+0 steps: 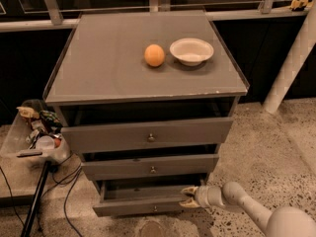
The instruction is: Open bottom drawer
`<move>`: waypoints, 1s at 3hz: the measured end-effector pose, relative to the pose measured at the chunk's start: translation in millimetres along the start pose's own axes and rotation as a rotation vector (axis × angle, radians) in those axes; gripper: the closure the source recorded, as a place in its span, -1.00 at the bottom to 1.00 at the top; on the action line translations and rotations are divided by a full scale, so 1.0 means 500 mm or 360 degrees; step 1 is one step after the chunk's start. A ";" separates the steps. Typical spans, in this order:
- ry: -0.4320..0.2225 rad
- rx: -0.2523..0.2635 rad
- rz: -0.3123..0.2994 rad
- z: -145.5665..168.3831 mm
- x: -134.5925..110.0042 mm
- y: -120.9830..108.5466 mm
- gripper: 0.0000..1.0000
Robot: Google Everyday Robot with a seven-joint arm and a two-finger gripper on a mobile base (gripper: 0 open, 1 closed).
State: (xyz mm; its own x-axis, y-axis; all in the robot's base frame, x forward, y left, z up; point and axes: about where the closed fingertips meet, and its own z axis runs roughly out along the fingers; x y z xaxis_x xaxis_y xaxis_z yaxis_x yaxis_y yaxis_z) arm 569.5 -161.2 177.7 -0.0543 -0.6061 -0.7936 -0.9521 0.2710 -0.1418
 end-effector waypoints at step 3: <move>0.0000 0.0000 0.0000 0.000 0.000 0.000 -0.76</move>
Offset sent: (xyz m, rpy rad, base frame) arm 0.0000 0.0000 0.0000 0.0000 0.0000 0.0000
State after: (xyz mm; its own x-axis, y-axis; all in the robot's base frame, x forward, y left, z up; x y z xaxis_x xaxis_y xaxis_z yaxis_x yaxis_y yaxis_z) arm 569.5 -161.1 177.7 -0.0543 -0.6060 -0.7936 -0.9521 0.2709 -0.1417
